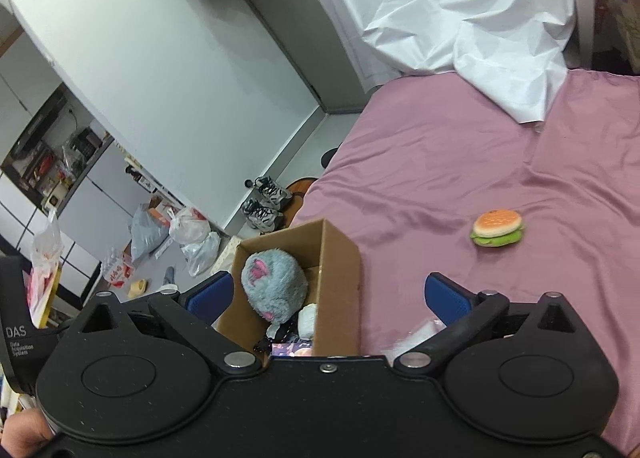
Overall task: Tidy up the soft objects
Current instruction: 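Open both grippers to drop the lace item and tissue pack into the box, then move the left gripper to the bag of white filling and grasp it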
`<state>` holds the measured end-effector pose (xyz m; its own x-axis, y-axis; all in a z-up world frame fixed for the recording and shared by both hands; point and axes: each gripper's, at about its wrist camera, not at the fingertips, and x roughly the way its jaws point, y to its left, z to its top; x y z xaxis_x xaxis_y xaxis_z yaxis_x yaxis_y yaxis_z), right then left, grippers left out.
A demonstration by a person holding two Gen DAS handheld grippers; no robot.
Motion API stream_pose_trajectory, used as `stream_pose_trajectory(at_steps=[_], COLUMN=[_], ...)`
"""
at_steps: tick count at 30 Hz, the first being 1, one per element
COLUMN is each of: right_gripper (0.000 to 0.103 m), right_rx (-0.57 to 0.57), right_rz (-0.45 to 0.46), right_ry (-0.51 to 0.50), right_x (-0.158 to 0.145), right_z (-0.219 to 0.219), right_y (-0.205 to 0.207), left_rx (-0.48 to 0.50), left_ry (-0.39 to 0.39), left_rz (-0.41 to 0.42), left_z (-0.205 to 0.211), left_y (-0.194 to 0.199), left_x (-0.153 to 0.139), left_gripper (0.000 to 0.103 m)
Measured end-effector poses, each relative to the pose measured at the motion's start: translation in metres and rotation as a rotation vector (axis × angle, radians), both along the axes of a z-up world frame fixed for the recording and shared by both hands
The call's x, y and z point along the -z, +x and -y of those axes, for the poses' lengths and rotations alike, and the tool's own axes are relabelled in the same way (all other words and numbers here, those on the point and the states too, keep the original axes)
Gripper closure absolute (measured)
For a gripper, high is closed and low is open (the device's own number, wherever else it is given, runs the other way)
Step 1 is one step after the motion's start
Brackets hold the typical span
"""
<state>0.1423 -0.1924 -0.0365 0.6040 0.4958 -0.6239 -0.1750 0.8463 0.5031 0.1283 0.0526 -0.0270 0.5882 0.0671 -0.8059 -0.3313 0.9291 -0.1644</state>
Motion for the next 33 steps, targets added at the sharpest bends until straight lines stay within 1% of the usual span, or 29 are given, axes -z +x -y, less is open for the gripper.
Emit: stream_pose_trajectory(at_steps=[7, 10, 14, 20, 23, 28, 33], right_gripper=[0.000, 0.000, 0.000, 0.000, 0.000, 0.000, 0.000], right_rx=[0.055, 0.082, 0.122, 0.234, 0.271, 0.296, 0.290], right_rz=[-0.028, -0.055, -0.085, -0.075, -0.076, -0.086, -0.086], right_ry=[0.021, 0.041, 0.080, 0.124, 0.133, 0.142, 0.148], right_x=[-0.001, 0.002, 0.005, 0.004, 0.006, 0.014, 0.018], right_z=[0.029, 0.042, 0.064, 0.109, 0.127, 0.140, 0.144], right_y=[0.000, -0.001, -0.004, -0.011, -0.013, -0.013, -0.012], left_rx=[0.031, 0.045, 0.063, 0.089, 0.099, 0.115, 0.123], left_ry=[0.012, 0.001, 0.010, 0.002, -0.002, -0.016, -0.029], left_rz=[-0.007, -0.011, -0.017, -0.024, -0.016, -0.002, -0.013], left_z=[0.022, 0.033, 0.051, 0.071, 0.080, 0.096, 0.120], left_y=[-0.002, -0.002, -0.004, -0.007, -0.008, -0.007, -0.005], left_x=[-0.007, -0.006, -0.002, 0.004, 0.006, 0.009, 0.022], left_gripper=[0.001, 0.001, 0.001, 0.001, 0.001, 0.003, 0.003])
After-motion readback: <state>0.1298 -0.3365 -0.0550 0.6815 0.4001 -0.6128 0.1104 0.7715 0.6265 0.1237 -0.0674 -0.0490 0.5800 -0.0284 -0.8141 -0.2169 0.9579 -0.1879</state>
